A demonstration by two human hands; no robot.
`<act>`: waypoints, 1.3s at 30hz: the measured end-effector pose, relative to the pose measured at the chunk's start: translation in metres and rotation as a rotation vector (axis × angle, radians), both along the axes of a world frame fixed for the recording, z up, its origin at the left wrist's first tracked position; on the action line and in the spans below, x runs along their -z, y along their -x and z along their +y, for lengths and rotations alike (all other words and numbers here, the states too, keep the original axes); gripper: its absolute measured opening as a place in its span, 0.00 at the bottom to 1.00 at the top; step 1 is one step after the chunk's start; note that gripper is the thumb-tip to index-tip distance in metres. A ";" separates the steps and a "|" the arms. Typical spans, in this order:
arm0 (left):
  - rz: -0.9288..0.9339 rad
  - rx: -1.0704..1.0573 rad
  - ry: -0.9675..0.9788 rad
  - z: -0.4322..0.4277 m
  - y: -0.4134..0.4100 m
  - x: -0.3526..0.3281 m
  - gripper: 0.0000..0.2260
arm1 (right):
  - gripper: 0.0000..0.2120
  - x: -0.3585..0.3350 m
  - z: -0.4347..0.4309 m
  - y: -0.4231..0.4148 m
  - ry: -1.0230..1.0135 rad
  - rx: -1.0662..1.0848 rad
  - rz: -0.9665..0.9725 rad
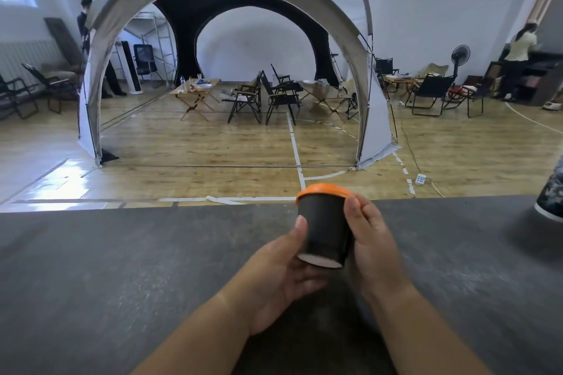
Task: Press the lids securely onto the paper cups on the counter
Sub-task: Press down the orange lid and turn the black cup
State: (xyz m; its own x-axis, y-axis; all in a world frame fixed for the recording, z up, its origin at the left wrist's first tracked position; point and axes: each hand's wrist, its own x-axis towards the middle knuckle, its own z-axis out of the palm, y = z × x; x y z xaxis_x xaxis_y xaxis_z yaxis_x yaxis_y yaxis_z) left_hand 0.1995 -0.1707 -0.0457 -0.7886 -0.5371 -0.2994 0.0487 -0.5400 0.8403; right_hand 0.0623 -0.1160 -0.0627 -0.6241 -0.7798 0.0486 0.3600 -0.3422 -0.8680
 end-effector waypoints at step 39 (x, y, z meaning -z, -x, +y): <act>-0.063 -0.126 0.248 -0.001 0.000 0.001 0.18 | 0.30 -0.008 0.003 -0.002 -0.060 0.025 0.086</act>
State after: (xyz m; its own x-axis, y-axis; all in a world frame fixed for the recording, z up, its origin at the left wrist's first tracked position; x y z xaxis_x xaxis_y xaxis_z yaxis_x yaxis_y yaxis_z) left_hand 0.1996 -0.1721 -0.0468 -0.6946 -0.6930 -0.1930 0.0457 -0.3102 0.9496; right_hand 0.0648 -0.1128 -0.0547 -0.6388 -0.7673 0.0564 0.2754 -0.2966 -0.9144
